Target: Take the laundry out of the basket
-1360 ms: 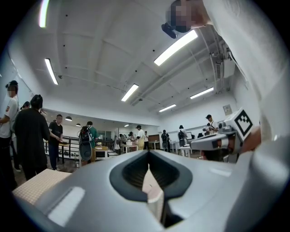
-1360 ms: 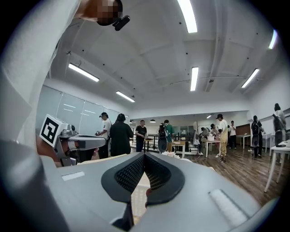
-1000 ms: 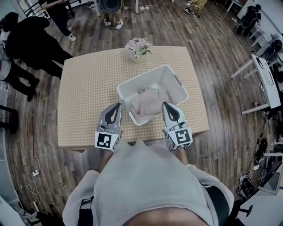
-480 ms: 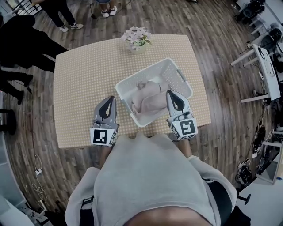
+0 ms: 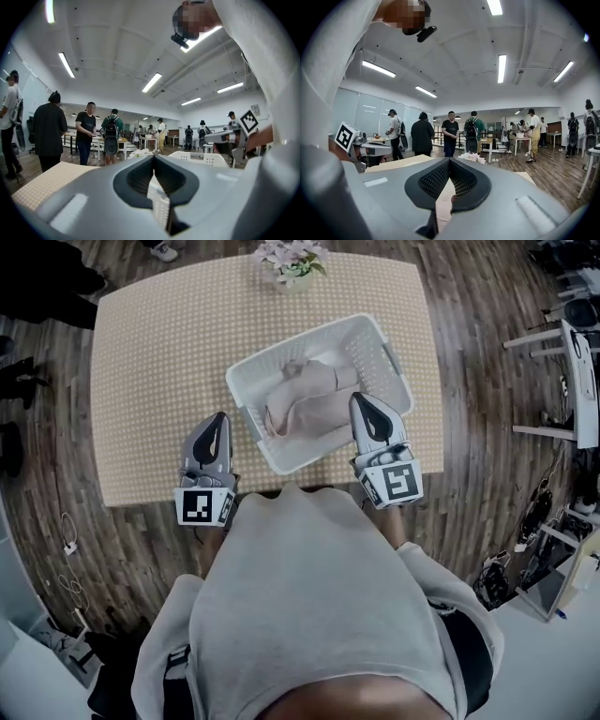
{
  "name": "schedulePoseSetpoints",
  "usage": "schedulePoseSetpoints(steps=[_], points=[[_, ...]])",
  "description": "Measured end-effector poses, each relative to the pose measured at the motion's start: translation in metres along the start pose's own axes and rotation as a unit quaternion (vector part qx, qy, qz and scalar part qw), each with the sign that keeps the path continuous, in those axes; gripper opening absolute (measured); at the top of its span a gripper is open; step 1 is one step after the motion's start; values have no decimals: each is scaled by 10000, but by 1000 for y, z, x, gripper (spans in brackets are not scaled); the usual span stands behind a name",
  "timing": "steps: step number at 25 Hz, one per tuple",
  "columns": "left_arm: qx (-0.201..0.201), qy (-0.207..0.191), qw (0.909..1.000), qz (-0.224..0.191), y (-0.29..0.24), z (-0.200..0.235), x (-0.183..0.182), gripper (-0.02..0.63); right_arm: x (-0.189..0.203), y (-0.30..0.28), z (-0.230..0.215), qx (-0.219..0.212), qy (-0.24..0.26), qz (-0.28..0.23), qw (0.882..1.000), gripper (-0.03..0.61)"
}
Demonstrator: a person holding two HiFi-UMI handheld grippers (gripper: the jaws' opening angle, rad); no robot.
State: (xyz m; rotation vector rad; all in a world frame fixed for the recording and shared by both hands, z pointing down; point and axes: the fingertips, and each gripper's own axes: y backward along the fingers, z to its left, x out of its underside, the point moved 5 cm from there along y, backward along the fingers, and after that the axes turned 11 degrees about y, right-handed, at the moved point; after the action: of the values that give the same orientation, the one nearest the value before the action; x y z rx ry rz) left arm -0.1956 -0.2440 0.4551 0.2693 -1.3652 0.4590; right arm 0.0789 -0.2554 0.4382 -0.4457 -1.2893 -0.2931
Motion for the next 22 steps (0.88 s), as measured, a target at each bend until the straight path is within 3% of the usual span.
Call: schedulePoseSetpoints(steps=[10,12,14,16,17,20,21,22], points=[[-43,140,9994,319,-18,6,23,11,22,-22,-1,-220,-113,230,9994,-2],[-31,162,9993,326,-23,9,23,11,22,-30,-1,-309,118,361,9988,-2],[-34,190,9993,326,-27,12,24,11,26,-38,3,-609,792,655,9928,-2],[-44,220,9992,329,-29,14,24,11,32,-46,14,-1098,2016,1088,9672,-2],[-52,235,9992,324,-30,15,25,11,34,-51,21,-1320,2773,1277,9431,-2],[-84,259,9992,289,-32,19,25,11,45,-64,37,-1811,4663,1637,8503,-2],[-104,266,9992,280,-31,20,24,11,51,-69,40,-1942,4969,1679,8290,-2],[-125,275,9992,271,-31,20,24,11,57,-74,42,-2075,5128,1720,8151,-2]])
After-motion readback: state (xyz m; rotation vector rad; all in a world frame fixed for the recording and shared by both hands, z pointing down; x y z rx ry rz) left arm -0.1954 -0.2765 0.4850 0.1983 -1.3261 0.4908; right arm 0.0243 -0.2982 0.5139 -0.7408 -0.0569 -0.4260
